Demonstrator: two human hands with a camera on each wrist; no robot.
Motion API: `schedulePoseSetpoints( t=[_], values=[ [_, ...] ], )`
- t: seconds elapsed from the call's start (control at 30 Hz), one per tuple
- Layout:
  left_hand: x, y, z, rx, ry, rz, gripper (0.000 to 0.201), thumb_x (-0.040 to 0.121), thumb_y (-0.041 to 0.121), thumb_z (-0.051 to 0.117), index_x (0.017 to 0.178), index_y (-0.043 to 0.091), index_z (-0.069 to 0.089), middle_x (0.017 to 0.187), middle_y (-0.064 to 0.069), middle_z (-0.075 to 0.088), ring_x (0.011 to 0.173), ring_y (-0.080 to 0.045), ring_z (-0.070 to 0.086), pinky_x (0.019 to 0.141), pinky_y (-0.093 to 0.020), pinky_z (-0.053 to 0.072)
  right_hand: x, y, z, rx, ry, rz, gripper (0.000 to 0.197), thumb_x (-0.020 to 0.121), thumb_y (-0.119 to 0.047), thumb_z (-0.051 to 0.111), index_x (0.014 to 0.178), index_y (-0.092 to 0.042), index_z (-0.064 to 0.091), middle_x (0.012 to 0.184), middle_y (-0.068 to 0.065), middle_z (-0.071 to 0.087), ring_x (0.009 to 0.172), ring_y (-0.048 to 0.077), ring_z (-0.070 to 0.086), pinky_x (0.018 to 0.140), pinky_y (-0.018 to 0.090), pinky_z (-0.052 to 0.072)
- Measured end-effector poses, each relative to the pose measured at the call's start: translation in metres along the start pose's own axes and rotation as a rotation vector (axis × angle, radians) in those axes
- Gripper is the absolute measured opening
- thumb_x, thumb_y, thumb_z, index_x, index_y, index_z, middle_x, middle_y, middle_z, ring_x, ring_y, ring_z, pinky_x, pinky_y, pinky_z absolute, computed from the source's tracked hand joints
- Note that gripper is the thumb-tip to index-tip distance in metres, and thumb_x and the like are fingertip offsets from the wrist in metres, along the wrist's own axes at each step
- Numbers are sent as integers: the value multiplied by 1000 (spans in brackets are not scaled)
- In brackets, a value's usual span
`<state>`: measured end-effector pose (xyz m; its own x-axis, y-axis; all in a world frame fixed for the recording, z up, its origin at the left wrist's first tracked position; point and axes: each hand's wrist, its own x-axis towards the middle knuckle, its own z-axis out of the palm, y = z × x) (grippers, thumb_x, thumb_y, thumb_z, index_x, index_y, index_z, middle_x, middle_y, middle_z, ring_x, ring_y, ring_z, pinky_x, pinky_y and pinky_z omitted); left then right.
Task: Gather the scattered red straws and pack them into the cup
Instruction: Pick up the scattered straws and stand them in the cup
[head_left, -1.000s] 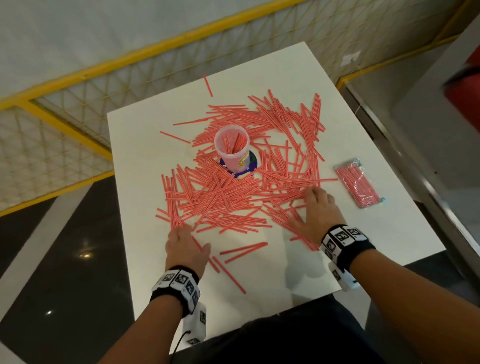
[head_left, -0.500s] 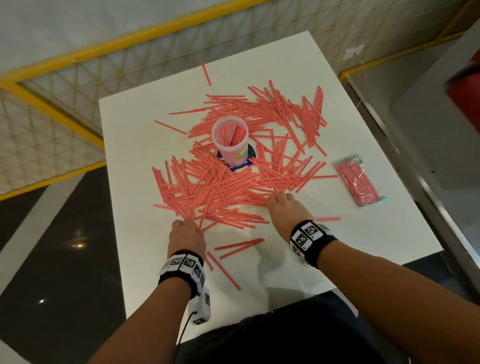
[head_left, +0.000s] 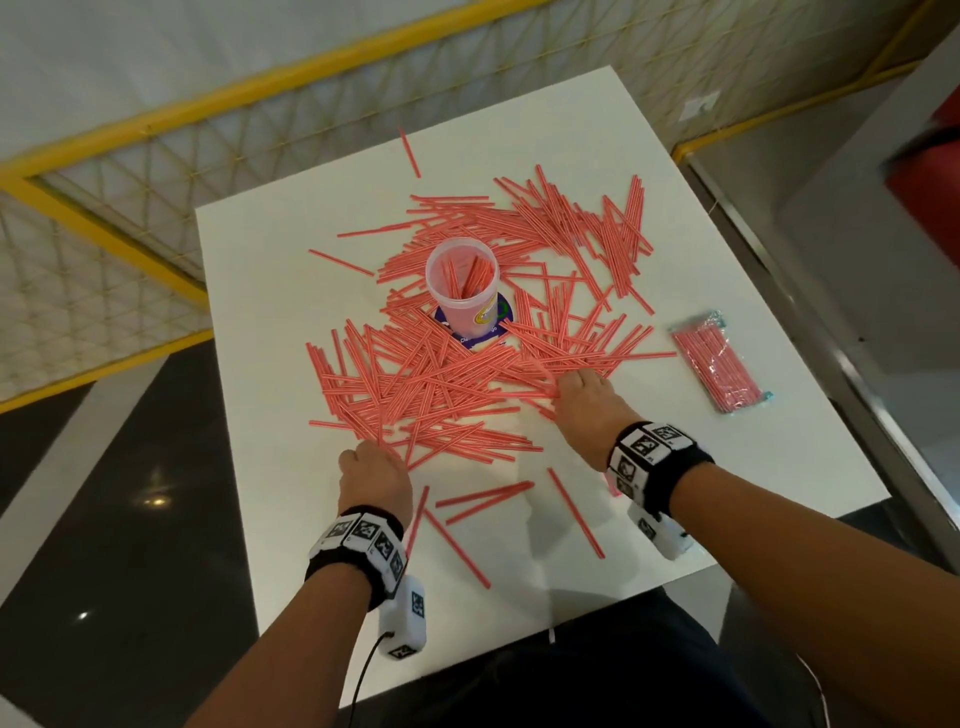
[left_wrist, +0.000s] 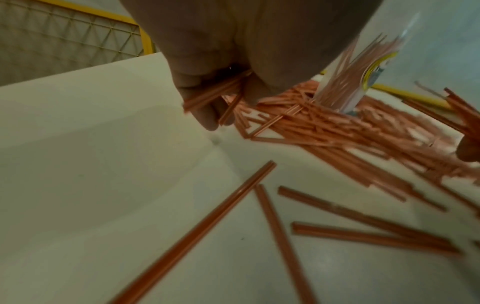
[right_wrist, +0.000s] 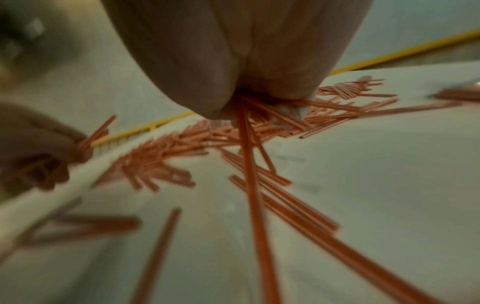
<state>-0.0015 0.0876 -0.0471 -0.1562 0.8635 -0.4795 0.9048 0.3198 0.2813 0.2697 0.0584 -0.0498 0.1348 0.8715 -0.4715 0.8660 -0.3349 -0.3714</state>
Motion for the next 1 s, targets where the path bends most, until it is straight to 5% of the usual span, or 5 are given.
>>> schedulePoseSetpoints(
  t=[0.17,0.47,0.6,0.8,1.0],
  values=[
    [-13,29,-18,-234,-20,234,24,107,16,41,114,2,60,127,-10,62,79,-28,57,68,-36,49,-9,-13,-3,365,76,-69,11,102,-16,41,93,-11,44,85,6,51,74,21,47,72,41,41],
    [-60,112,-37,-673,-287,321,41,97,58,57,82,20,62,57,18,56,51,5,52,59,-21,42,-46,-75,-43,595,-47,-346,25,106,-14,39,105,-1,61,81,5,63,70,13,61,64,34,52],
    [-53,119,-40,-617,-235,331,60,104,56,44,61,15,52,50,6,49,47,-13,45,56,-27,36,-57,-81,-58,674,-44,-336,20,99,1,44,88,-14,52,69,-10,54,57,-6,53,58,18,40],
    [-47,126,-39,-715,-139,197,62,106,53,37,82,6,70,63,-6,62,57,-20,59,55,-29,46,-62,-76,-64,813,-156,-251,19,99,-5,43,95,-3,61,67,17,61,56,28,55,55,36,47],
    [-47,135,-32,-922,-180,106,58,93,66,51,70,16,68,68,-11,61,64,-24,57,65,-42,46,-57,-77,-63,1160,-245,53,33,86,-19,50,118,-10,47,87,9,51,63,17,47,50,28,37]
  ],
)
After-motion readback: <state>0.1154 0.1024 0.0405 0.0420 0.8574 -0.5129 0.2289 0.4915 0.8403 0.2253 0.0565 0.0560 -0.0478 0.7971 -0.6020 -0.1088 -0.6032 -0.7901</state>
